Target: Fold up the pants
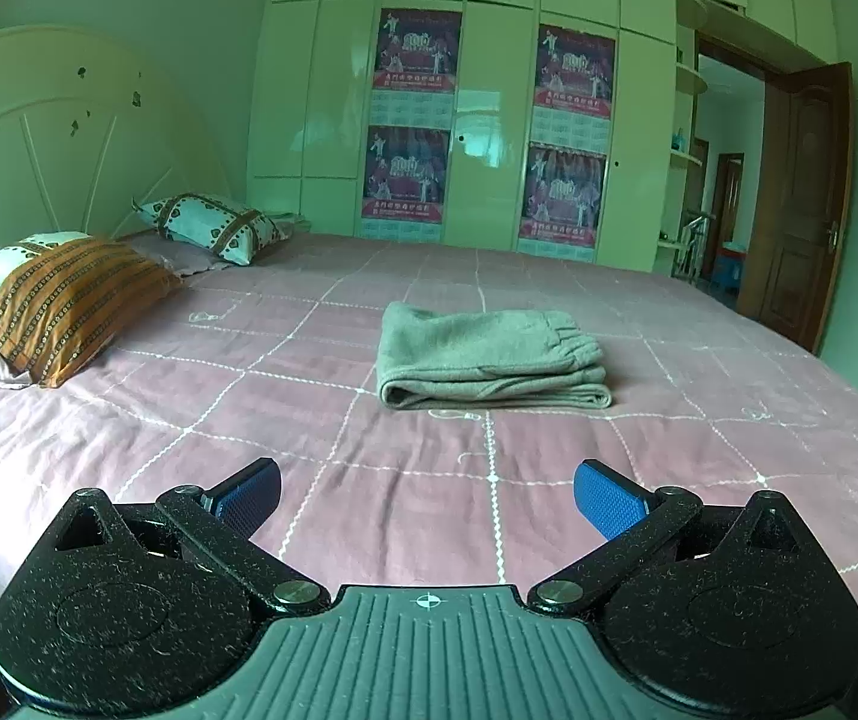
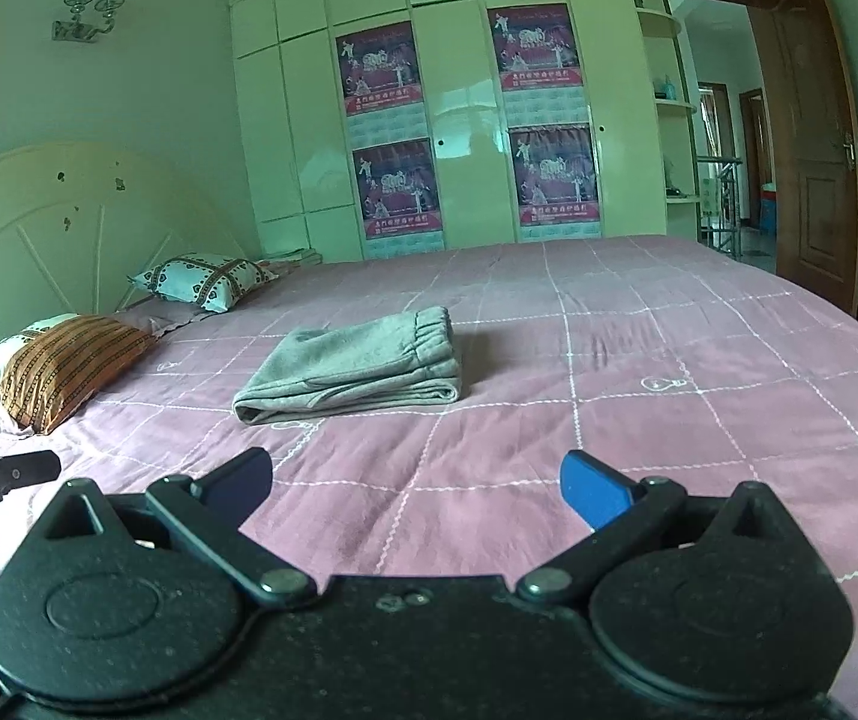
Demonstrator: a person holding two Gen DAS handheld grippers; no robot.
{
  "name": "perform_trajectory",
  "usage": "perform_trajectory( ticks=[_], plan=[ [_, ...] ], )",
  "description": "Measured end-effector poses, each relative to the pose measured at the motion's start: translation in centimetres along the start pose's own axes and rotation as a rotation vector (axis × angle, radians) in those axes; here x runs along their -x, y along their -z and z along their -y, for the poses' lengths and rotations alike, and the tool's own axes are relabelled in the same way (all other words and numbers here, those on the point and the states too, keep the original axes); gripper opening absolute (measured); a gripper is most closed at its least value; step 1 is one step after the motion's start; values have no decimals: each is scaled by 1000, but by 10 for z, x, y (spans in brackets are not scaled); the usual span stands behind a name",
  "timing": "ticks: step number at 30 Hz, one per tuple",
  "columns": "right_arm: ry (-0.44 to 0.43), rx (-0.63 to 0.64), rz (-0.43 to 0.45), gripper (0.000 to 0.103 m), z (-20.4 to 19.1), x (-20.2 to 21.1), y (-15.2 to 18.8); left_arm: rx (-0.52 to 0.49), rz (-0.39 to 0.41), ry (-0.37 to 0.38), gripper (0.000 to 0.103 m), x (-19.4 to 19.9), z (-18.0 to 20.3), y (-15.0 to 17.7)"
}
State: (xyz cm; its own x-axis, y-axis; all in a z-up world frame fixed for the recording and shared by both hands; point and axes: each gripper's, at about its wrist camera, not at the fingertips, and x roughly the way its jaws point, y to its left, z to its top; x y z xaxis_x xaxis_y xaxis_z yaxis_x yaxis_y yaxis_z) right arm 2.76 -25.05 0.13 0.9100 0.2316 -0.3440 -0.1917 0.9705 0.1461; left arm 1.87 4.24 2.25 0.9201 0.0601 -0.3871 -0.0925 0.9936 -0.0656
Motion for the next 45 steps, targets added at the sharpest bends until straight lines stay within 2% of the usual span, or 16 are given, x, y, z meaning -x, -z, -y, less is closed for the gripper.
perform_trajectory(
  ticks=[16, 45],
  plan=[
    [-5, 5, -1, 97, -2, 2, -1, -17, 15, 30, 103, 3, 9, -3],
    [-5, 1, -4, 97, -1, 0, -1, -42, 17, 30, 103, 7, 17, -4]
  ],
)
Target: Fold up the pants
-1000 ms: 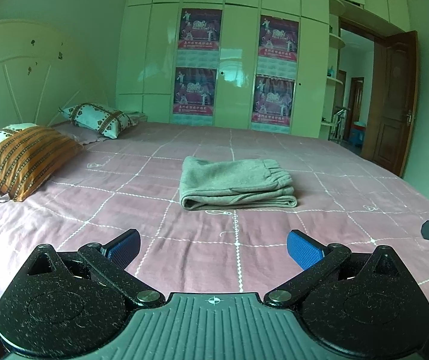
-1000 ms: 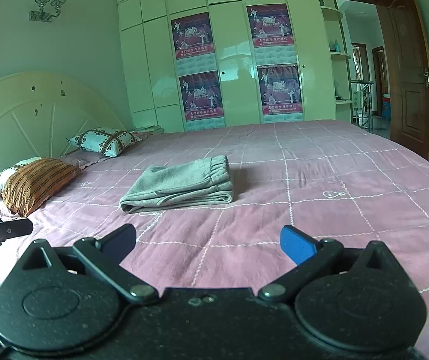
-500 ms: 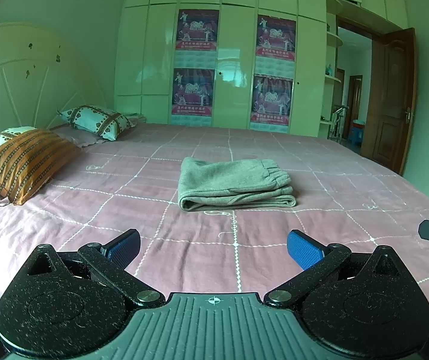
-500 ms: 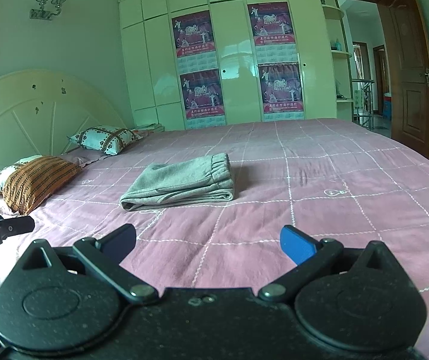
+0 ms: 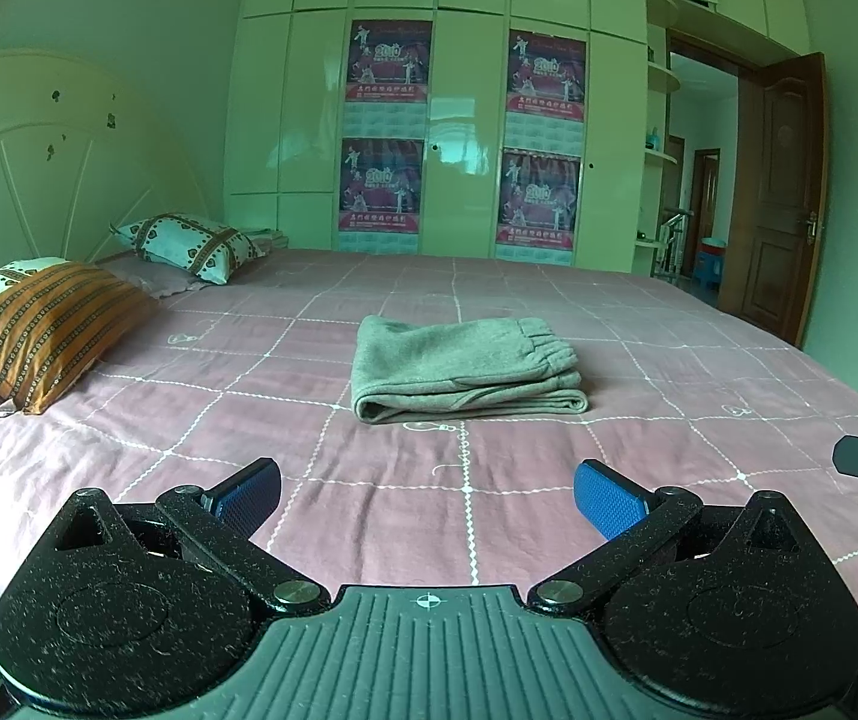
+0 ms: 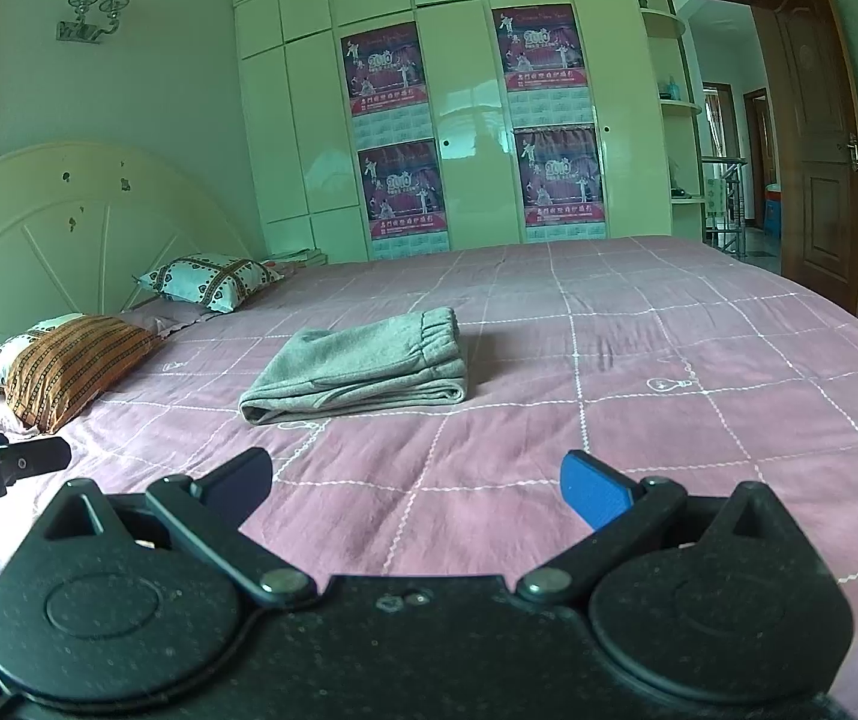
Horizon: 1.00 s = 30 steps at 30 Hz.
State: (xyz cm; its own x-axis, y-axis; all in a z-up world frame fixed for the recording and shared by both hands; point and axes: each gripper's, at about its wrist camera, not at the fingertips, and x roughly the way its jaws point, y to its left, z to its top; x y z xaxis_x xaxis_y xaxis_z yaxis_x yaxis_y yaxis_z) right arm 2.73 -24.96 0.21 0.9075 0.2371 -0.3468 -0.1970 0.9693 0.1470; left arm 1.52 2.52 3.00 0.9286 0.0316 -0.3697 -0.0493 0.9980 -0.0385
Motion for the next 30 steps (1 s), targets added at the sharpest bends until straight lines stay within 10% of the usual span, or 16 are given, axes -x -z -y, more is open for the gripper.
perform_trajectory(
  ticks=[30],
  plan=[
    [-2, -1, -1, 97, 0, 0, 0, 0, 24, 28, 103, 4, 0, -1]
  ],
)
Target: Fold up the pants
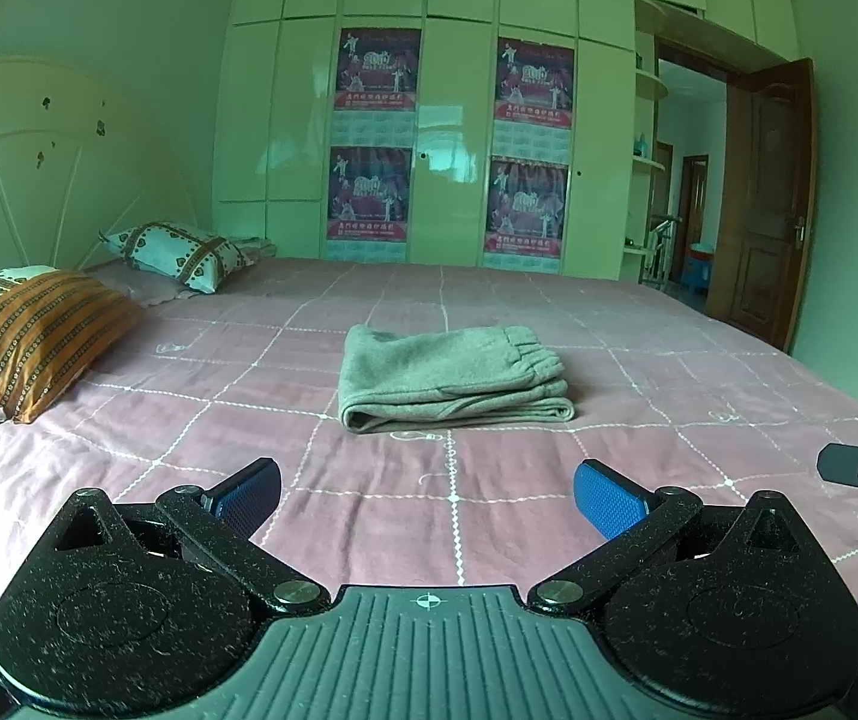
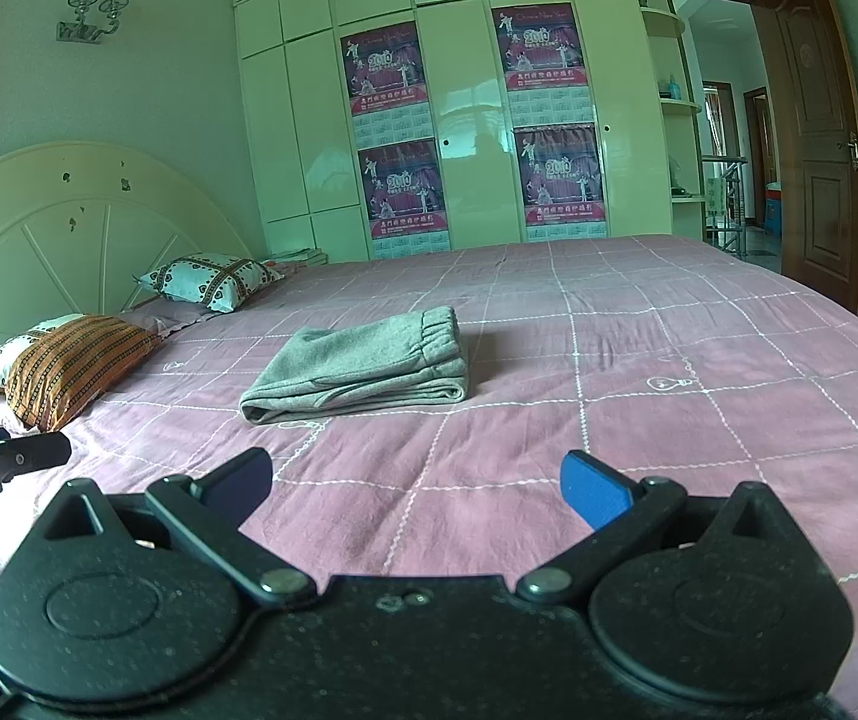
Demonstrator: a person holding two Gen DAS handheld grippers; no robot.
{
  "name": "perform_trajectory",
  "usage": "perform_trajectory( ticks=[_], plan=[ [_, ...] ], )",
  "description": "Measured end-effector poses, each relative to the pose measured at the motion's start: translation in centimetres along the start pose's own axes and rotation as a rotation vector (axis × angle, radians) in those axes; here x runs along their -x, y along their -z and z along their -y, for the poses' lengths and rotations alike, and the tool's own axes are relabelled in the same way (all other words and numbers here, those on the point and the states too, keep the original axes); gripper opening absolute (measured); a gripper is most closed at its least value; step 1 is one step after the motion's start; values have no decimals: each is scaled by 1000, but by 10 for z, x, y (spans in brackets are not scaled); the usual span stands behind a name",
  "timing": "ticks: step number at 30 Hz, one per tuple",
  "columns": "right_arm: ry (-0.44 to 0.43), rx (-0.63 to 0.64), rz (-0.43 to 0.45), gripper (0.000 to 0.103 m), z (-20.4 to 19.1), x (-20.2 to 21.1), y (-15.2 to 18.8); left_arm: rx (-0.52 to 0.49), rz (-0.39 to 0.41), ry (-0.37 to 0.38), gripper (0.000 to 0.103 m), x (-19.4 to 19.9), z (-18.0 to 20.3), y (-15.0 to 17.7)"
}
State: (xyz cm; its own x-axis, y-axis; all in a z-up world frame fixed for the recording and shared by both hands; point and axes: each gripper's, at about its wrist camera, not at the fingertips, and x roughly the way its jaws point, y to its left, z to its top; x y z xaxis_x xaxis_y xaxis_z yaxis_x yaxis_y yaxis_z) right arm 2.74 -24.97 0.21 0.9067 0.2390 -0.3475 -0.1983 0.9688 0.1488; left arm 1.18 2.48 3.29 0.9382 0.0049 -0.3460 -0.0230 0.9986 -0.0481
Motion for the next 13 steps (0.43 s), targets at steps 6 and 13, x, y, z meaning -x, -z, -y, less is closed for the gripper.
perform_trajectory(
  ticks=[6, 13],
  plan=[
    [0, 1, 2, 97, 0, 0, 0, 43, 19, -25, 103, 0, -9, 2],
    [-1, 1, 1, 97, 1, 0, 0, 39, 31, -11, 103, 0, -11, 1]
  ],
)
